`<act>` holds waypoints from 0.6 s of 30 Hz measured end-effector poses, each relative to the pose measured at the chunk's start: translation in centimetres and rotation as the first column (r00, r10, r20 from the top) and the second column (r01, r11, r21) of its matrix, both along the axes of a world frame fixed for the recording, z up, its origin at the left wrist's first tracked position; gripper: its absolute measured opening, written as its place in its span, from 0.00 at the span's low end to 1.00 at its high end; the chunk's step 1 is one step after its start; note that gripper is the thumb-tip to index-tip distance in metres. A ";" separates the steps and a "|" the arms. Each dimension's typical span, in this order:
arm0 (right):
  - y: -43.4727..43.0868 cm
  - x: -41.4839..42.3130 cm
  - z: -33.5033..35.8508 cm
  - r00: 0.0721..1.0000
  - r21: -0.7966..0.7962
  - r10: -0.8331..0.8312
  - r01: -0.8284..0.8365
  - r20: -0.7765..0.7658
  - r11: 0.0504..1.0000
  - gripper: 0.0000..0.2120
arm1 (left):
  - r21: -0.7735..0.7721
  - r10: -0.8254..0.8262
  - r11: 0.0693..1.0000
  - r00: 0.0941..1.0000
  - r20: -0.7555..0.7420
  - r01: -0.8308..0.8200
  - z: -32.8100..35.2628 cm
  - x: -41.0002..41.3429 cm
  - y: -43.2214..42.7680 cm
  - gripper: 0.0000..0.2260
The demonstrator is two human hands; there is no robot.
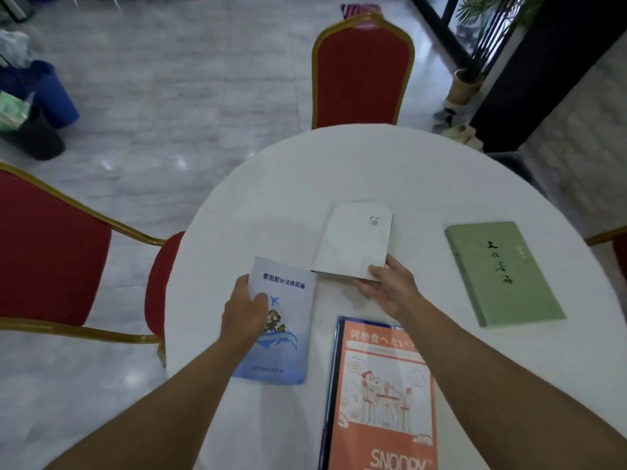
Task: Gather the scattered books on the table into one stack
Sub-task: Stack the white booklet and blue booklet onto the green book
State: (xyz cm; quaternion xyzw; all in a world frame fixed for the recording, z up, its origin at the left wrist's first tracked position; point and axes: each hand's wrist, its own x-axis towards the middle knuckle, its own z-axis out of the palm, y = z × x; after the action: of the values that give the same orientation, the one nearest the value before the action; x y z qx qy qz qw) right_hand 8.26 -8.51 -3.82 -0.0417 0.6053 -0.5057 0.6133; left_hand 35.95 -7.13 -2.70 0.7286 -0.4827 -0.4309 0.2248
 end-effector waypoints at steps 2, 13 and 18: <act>1.5 -2.4 0.8 0.998 -0.045 -0.056 0.057 0.022 0.997 0.18 | -0.041 0.027 0.999 1.000 -0.004 -0.027 1.1 -1.4 -0.2 0.17; 9.8 -18.1 3.7 0.956 -0.093 -0.222 0.208 -0.191 0.974 0.24 | -0.023 0.022 0.999 0.968 -0.251 -0.028 2.0 -14.7 0.4 0.08; 11.6 -23.7 3.6 0.915 -0.009 -0.213 0.224 -0.343 0.975 0.28 | 0.032 -0.039 0.998 0.957 -0.287 0.050 0.5 -19.2 1.7 0.07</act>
State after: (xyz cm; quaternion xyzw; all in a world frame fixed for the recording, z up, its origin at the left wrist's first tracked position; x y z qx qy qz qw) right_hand -15.44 3.14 -0.19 -0.0518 0.7111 -0.5468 0.4390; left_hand 16.71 -5.44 -2.17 0.6517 -0.4530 -0.5459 0.2683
